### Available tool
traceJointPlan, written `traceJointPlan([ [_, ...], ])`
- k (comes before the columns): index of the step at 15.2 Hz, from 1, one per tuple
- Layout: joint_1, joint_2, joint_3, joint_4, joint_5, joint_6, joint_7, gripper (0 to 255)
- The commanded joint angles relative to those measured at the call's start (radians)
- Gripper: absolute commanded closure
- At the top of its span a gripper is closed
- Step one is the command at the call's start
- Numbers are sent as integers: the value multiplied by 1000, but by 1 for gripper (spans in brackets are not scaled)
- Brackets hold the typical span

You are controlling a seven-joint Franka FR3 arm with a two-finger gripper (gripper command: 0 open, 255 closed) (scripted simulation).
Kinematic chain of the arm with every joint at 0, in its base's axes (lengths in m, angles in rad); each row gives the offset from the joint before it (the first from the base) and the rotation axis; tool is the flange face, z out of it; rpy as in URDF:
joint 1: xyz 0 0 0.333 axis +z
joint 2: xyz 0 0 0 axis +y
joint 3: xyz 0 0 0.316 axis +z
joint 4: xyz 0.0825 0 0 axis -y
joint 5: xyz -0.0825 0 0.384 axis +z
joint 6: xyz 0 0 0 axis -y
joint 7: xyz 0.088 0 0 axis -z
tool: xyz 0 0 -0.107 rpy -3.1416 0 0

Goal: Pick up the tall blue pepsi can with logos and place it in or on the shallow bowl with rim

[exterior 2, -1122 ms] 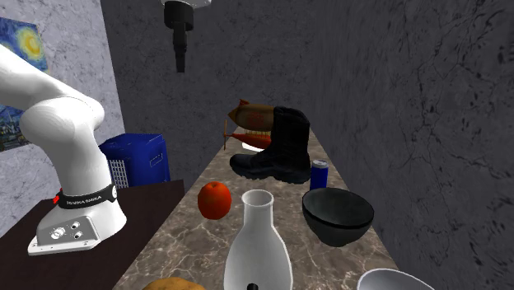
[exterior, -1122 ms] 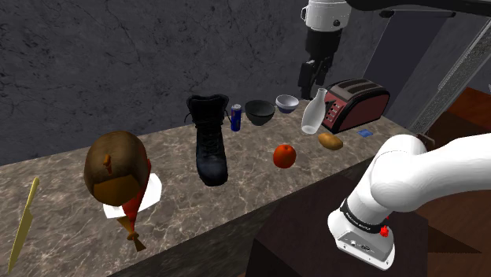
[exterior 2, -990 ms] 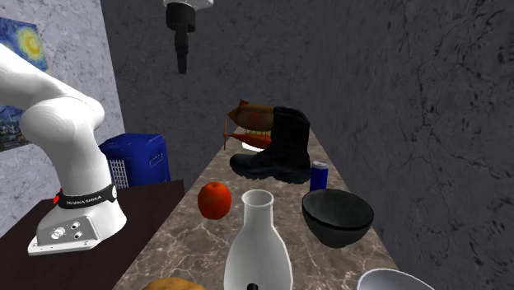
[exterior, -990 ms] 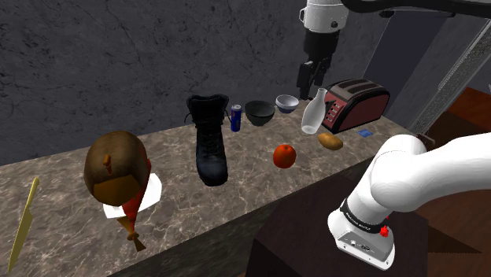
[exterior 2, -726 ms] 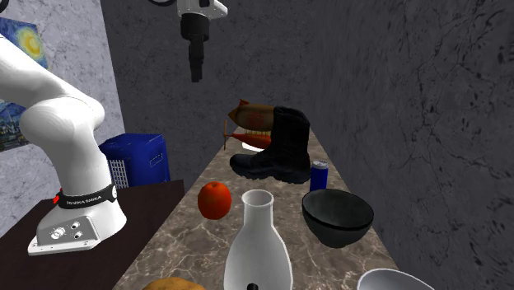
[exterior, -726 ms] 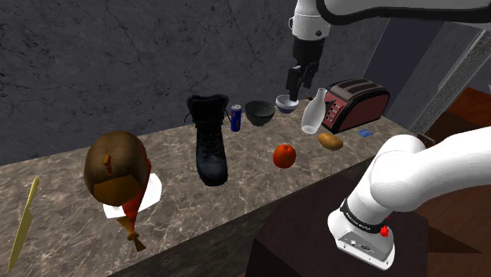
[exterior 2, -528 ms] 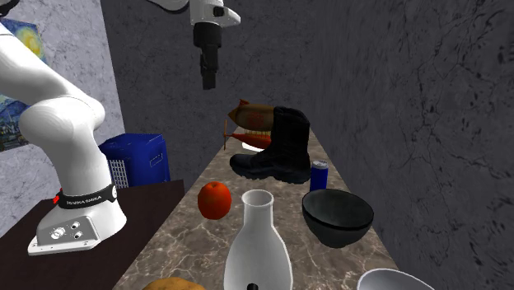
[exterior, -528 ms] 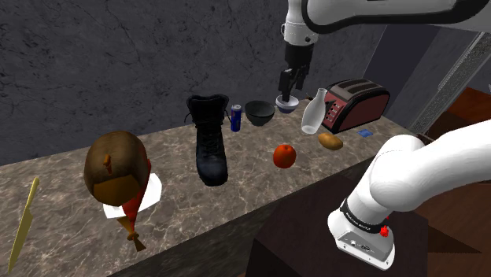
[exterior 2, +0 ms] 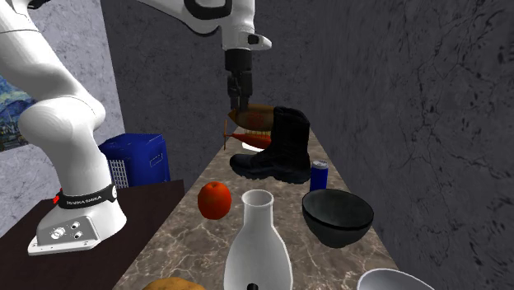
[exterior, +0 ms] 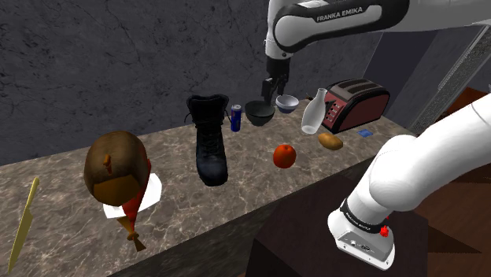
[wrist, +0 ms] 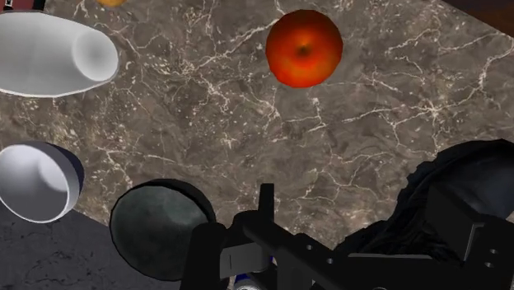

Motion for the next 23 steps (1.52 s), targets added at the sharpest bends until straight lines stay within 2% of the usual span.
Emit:
traceJointPlan([
  [1,-5,65,-18,25,2,48,-28,0],
  [11,-24,433,-68,236,70,225,-158,0],
  [21,-76,818,-59,587,165,270,-275,0],
  [23,-77,831,-57,579,167,292,-276,0],
])
